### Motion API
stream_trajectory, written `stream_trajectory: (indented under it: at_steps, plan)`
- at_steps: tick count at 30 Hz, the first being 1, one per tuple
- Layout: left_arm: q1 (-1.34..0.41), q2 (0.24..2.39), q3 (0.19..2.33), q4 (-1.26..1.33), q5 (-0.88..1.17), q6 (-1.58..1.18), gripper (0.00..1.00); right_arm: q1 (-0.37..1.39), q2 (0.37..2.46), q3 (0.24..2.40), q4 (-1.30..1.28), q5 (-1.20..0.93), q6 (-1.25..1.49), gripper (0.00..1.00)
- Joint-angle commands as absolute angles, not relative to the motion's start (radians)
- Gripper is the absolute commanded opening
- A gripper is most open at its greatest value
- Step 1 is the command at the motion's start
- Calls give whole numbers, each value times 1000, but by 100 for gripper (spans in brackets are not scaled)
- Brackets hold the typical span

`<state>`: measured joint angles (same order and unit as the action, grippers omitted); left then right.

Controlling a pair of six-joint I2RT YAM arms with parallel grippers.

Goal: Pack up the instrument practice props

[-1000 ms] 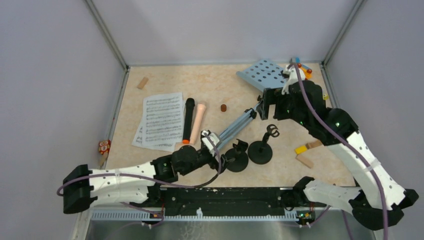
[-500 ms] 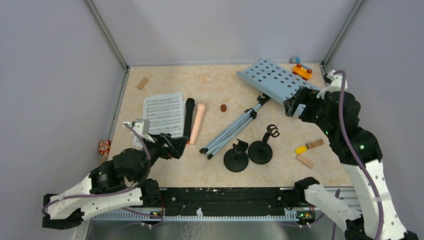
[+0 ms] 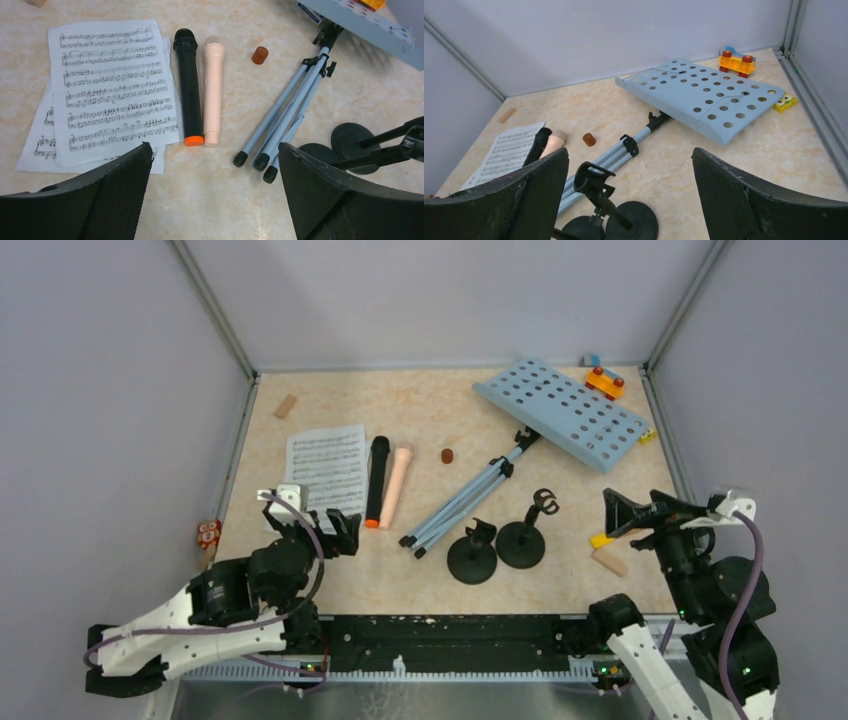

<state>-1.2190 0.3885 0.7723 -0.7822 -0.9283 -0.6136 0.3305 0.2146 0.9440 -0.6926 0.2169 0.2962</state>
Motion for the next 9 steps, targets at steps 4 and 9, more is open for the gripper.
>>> stream_trajectory:
  at_steps: [4,9]
  plan:
    - [-1220,374,741,-668,-908,-475,99,324,81,841,-579,265,228,92]
    - [-1220,385,738,-645,-881,-459,99,324,59,797,-580,254,206,91]
